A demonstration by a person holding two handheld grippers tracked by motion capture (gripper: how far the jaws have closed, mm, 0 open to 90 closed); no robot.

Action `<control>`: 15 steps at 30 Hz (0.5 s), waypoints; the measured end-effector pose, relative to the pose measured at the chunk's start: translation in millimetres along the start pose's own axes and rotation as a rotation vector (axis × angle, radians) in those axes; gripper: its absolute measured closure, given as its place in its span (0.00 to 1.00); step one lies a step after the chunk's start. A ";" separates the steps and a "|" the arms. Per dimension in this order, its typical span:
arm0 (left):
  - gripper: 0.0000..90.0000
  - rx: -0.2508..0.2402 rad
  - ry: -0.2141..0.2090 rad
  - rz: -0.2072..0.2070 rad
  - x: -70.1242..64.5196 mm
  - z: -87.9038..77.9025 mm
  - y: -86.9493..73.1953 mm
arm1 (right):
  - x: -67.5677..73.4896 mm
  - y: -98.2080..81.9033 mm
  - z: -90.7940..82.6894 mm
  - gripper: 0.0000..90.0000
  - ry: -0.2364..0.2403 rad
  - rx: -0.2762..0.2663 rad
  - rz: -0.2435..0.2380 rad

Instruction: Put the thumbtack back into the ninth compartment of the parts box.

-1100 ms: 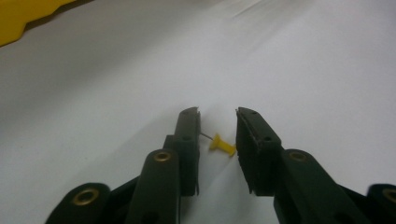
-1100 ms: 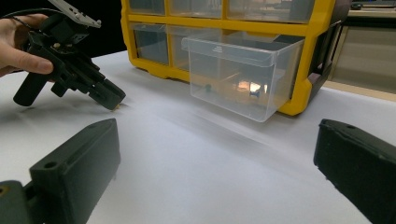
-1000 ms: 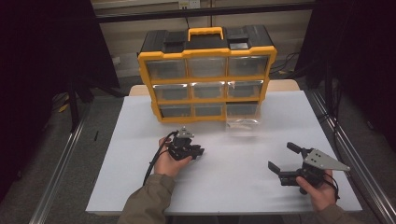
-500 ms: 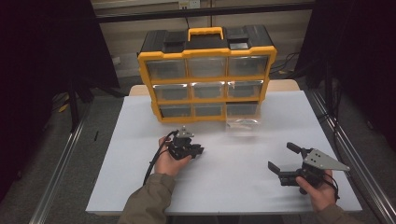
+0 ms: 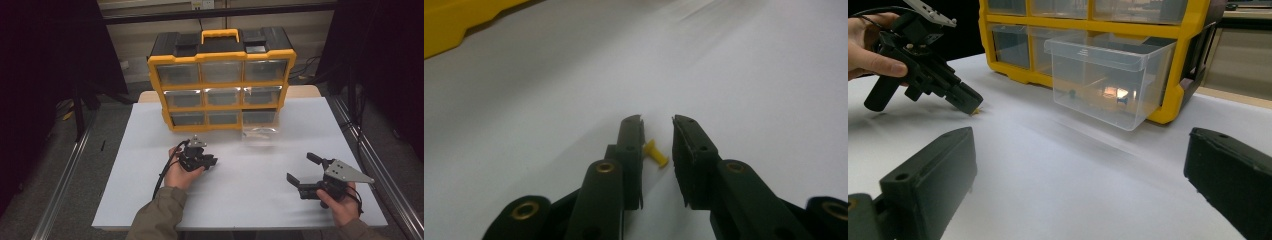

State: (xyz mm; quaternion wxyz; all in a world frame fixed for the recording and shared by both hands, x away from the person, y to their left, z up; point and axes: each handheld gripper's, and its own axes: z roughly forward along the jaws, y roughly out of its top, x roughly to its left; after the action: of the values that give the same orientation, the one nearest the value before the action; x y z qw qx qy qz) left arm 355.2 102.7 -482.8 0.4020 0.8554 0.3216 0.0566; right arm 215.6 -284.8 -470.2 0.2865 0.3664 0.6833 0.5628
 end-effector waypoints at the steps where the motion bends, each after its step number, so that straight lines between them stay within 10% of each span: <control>1: 0.83 0.009 0.004 -0.005 0.1 -0.8 -0.5 | 0.0 0.0 0.0 0.00 0.000 0.001 -0.001; 15: 0.94 0.013 -0.006 -0.030 1.7 -1.0 -1.2 | 0.3 -0.4 0.0 0.00 -0.002 0.008 0.003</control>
State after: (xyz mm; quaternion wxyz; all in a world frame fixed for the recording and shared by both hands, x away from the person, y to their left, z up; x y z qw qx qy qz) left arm 355.6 105.0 -483.3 0.3982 0.8534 0.3333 0.0458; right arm 215.3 -284.6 -470.6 0.2850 0.3691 0.6847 0.5602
